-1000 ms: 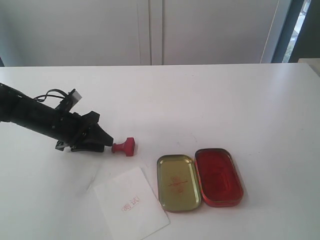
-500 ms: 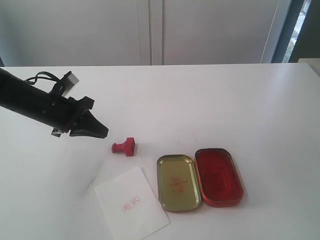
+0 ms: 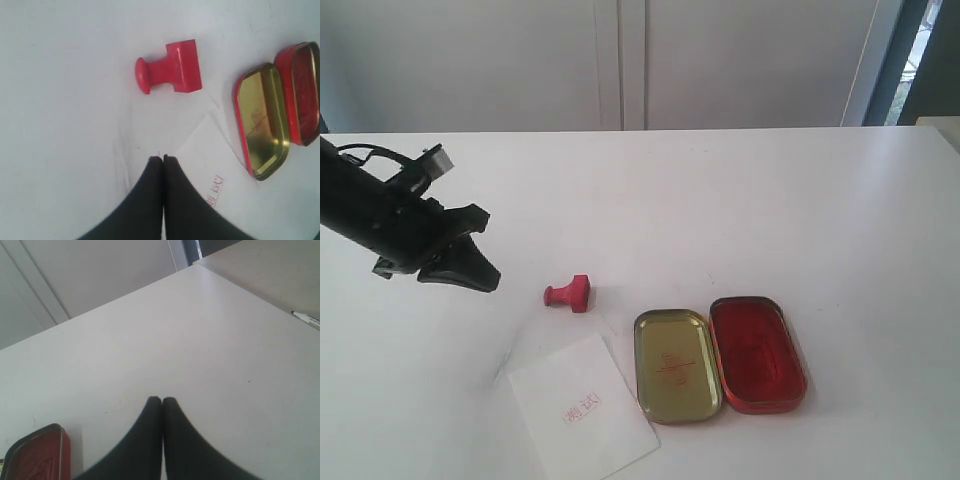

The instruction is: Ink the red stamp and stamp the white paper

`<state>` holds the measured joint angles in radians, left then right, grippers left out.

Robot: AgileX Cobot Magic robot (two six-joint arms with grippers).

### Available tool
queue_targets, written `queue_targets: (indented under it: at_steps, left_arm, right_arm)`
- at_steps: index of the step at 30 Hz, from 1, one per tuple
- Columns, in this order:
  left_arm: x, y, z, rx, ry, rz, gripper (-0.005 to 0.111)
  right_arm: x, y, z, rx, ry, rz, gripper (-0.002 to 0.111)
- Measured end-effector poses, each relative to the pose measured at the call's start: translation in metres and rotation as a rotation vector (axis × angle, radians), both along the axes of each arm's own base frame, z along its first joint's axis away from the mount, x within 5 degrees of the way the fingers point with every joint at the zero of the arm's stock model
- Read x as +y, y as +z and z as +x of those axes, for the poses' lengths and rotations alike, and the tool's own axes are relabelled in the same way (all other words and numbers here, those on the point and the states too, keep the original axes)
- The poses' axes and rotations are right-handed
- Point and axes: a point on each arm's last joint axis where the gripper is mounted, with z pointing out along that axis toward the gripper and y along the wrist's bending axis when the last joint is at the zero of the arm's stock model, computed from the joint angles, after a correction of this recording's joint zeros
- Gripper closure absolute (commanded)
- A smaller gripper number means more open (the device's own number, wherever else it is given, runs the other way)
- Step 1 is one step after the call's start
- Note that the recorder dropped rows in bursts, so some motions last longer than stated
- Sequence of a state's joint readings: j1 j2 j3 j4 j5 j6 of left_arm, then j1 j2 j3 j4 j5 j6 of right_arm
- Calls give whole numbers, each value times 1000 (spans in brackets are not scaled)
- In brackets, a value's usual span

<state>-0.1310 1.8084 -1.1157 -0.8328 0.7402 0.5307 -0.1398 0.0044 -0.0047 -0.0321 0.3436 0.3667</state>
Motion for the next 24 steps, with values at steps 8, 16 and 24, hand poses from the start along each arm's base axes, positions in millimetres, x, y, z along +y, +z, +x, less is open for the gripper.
queue_targets:
  at_steps: [8, 16, 24]
  left_arm:
    - [12, 2, -30, -52, 59, 95, 107]
    - [25, 8, -51, -83, 55, 224, 107]
    - [42, 15, -66, -128, 84, 392, 107]
  right_arm:
    - [0, 0, 0, 0, 0, 0, 108]
    - [0, 0, 0, 0, 0, 0, 108]
    - [0, 0, 0, 0, 0, 0, 108]
